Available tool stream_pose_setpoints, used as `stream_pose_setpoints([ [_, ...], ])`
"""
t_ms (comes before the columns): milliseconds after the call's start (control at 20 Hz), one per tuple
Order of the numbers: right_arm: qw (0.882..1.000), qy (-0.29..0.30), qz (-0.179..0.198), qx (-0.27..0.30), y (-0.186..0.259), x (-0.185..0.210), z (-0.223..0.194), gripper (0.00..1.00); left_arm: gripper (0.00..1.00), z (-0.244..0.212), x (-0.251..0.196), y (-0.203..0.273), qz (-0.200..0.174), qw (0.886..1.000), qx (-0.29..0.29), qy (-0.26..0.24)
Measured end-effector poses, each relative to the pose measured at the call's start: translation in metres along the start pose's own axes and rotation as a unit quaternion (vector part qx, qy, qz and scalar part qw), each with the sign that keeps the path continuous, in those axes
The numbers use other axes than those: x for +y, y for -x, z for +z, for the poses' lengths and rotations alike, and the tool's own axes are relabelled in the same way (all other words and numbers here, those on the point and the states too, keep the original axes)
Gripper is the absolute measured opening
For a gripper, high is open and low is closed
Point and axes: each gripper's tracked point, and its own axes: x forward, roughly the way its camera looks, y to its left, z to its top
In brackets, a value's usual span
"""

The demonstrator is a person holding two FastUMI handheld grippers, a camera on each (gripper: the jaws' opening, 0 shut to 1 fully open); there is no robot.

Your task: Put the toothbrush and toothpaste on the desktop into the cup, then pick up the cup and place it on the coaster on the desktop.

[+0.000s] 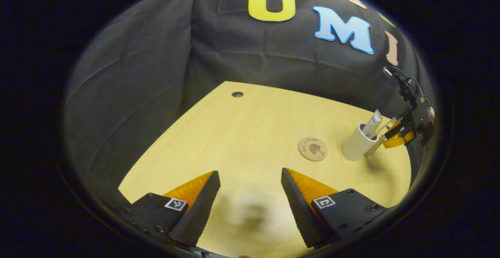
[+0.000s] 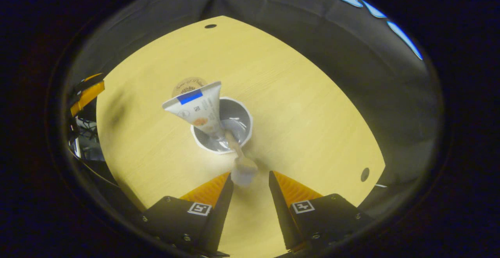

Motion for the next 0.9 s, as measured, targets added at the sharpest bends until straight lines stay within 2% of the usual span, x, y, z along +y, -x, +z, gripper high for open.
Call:
stream_pose_setpoints([
  [100, 1.000, 0.019, 0.007, 0.016, -0.010, 0.000, 0.004, 0.62, 1.00, -0.004, 0.020, 0.001, 0.017, 1.000, 0.004, 0.011],
  [250, 0.998, 0.037, 0.020, 0.035, -0.020, 0.004, 0.011, 0.58, 1.00, -0.012, 0.042, 0.006, 0.040, 0.999, 0.010, 0.024],
  [300, 0.998, 0.044, 0.023, 0.042, -0.023, 0.005, 0.012, 0.63, 1.00, -0.015, 0.047, 0.008, 0.046, 0.998, 0.012, 0.028],
  [400, 0.997, 0.053, 0.031, 0.052, -0.030, 0.007, 0.015, 0.58, 1.00, -0.020, 0.058, 0.013, 0.059, 0.997, 0.014, 0.036],
  [500, 0.995, 0.057, 0.041, 0.067, -0.037, 0.012, 0.013, 0.60, 1.00, -0.025, 0.068, 0.017, 0.071, 0.996, 0.019, 0.044],
  [600, 0.995, 0.068, 0.037, 0.070, -0.047, 0.010, 0.011, 0.60, 1.00, -0.029, 0.074, 0.019, 0.078, 0.995, 0.021, 0.051],
  [650, 0.994, 0.072, 0.031, 0.070, -0.052, 0.009, 0.009, 0.55, 1.00, -0.030, 0.076, 0.020, 0.081, 0.995, 0.022, 0.053],
  [700, 0.995, 0.067, 0.035, 0.070, -0.047, 0.009, 0.013, 0.45, 1.00, -0.030, 0.075, 0.020, 0.083, 0.995, 0.023, 0.054],
  [750, 0.994, 0.066, 0.044, 0.075, -0.047, 0.009, 0.008, 0.27, 1.00, -0.031, 0.076, 0.020, 0.085, 0.995, 0.024, 0.055],
  [900, 0.995, 0.065, 0.042, 0.064, -0.046, 0.009, 0.010, 0.22, 1.00, -0.028, 0.073, 0.017, 0.084, 0.995, 0.024, 0.053],
])
